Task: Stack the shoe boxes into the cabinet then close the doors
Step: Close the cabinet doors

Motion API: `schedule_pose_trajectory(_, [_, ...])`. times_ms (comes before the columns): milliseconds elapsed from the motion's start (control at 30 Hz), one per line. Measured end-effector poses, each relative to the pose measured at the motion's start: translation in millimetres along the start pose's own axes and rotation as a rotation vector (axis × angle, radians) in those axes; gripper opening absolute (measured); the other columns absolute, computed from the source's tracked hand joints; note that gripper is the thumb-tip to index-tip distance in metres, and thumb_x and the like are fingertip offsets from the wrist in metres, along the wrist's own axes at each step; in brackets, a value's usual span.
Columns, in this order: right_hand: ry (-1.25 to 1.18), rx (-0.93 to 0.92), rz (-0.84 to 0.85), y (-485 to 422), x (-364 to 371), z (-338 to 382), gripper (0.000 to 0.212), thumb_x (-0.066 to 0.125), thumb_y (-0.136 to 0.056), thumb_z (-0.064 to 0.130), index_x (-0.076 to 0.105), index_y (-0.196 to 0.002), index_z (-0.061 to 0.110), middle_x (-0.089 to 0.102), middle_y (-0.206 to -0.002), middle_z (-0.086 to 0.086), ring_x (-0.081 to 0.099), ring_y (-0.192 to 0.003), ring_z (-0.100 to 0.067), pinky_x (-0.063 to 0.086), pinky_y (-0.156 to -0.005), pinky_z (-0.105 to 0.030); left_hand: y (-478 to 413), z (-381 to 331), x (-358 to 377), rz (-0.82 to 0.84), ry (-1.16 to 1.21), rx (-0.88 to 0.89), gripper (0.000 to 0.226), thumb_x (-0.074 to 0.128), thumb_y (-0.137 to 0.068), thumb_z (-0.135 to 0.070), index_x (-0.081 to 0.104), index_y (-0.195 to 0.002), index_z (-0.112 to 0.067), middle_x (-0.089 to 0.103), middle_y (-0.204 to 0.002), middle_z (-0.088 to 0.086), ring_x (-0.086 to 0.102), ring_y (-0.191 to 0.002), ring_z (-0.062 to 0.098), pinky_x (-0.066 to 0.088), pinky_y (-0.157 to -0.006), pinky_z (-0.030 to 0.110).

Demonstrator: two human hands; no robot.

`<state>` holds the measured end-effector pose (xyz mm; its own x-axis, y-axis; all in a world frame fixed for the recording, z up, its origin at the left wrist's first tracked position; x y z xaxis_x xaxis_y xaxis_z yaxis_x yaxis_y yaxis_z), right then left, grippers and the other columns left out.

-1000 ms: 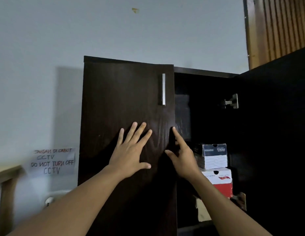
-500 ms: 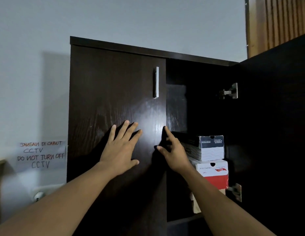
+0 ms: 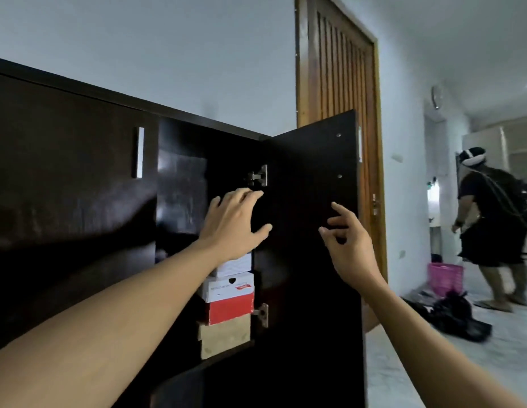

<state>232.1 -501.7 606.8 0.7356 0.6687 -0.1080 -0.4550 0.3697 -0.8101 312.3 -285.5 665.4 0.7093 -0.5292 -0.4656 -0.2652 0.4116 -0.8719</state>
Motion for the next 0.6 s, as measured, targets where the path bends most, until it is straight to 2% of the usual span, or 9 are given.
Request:
schedule_pose_trajectory(67, [-0.038,0.075,-0.032,3.9,-37.5,-27.0,0.055,0.064,-0.096,0.020,0.043,-0.146,0.026,0.061,-0.117,0.003,0.065,-0.099,-0.008,0.058,-0.086,-0.031,-16.5,-45.1,14.8,-0.007,0.063,0.042,0.074,0.054,-0.087,-0.062,0.034,-0.149,-0.027,0.040,-0.150,-0.001,0.039,-0.137,0.020,0.033,-0.112,0.047])
schedule_pose_trajectory(167, [-0.071,0.166,-0.062,10.7,-70.5,-69.7,0.051,0.064,-0.095,0.019,0.046,-0.142,0.023,0.063,-0.108,-0.002,0.066,-0.099,-0.019,0.056,-0.081,-0.029,-35.7,-98.0,39.0,0.026,0.130,0.097,0.073,0.051,-0.089,-0.061,0.028,-0.151,-0.030,0.039,-0.151,-0.001,0.041,-0.136,0.021,0.033,-0.113,0.048])
schedule_pose_trajectory(233, [-0.093,0.229,-0.038,17.4,-75.0,-97.5,0.048,0.063,-0.095,0.021,0.048,-0.141,0.022,0.064,-0.103,-0.004,0.067,-0.093,-0.021,0.056,-0.074,-0.029,-45.9,-121.1,52.1,0.031,0.153,0.115,0.074,0.049,-0.091,-0.061,0.023,-0.153,-0.031,0.040,-0.149,0.000,0.045,-0.131,0.022,0.037,-0.109,0.047])
schedule_pose_trajectory(267, [-0.106,0.256,-0.013,21.7,-73.1,-109.4,0.048,0.062,-0.096,0.023,0.048,-0.142,0.020,0.064,-0.103,-0.005,0.067,-0.090,-0.021,0.057,-0.073,-0.030,-50.5,-129.6,57.2,0.029,0.161,0.119,0.075,0.049,-0.091,-0.060,0.019,-0.154,-0.032,0.041,-0.148,0.000,0.047,-0.129,0.022,0.040,-0.107,0.046])
schedule_pose_trajectory(367, [-0.199,0.333,0.072,35.7,-61.3,-133.5,0.047,0.058,-0.096,0.029,0.049,-0.140,0.014,0.067,-0.112,-0.007,0.070,-0.098,-0.022,0.059,-0.084,-0.038,-61.2,-147.3,69.6,0.046,0.184,0.118,0.077,0.048,-0.093,-0.059,0.010,-0.156,-0.036,0.041,-0.147,0.000,0.052,-0.121,0.022,0.047,-0.098,0.043])
schedule_pose_trajectory(467, [-0.320,0.378,0.104,44.9,-49.3,-140.1,0.032,0.052,-0.100,0.025,0.053,-0.131,0.016,0.068,-0.118,-0.005,0.070,-0.105,-0.021,0.058,-0.089,-0.037,-69.5,-160.4,85.2,0.092,0.185,0.116,0.077,0.049,-0.093,-0.059,0.006,-0.155,-0.041,0.036,-0.149,0.002,0.056,-0.113,0.022,0.053,-0.088,0.042])
schedule_pose_trajectory(533, [-0.330,0.379,0.083,46.5,-47.8,-141.6,0.027,0.053,-0.099,0.026,0.059,-0.124,0.018,0.071,-0.115,-0.005,0.071,-0.103,-0.020,0.059,-0.087,-0.036,-72.6,-163.6,94.3,0.099,0.180,0.097,0.079,0.051,-0.092,-0.060,0.007,-0.154,-0.042,0.031,-0.151,0.004,0.057,-0.111,0.022,0.056,-0.082,0.041])
schedule_pose_trajectory(600, [-0.352,0.382,0.071,47.2,-47.5,-138.1,0.017,0.054,-0.099,0.024,0.065,-0.111,0.017,0.075,-0.104,-0.006,0.073,-0.095,-0.019,0.060,-0.078,-0.032,-72.2,-162.2,97.5,0.078,0.207,0.079,0.081,0.056,-0.089,-0.061,0.012,-0.154,-0.040,0.028,-0.150,0.005,0.054,-0.115,0.023,0.056,-0.082,0.041])
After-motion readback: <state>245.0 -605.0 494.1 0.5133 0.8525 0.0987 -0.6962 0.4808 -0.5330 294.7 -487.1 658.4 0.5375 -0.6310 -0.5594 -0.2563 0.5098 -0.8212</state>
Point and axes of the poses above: each hand's wrist, its own y-axis away from the middle knuckle, its own x-axis out of the palm, z = x × y, the point moved 8 cm from there along -y, towards the middle knuckle
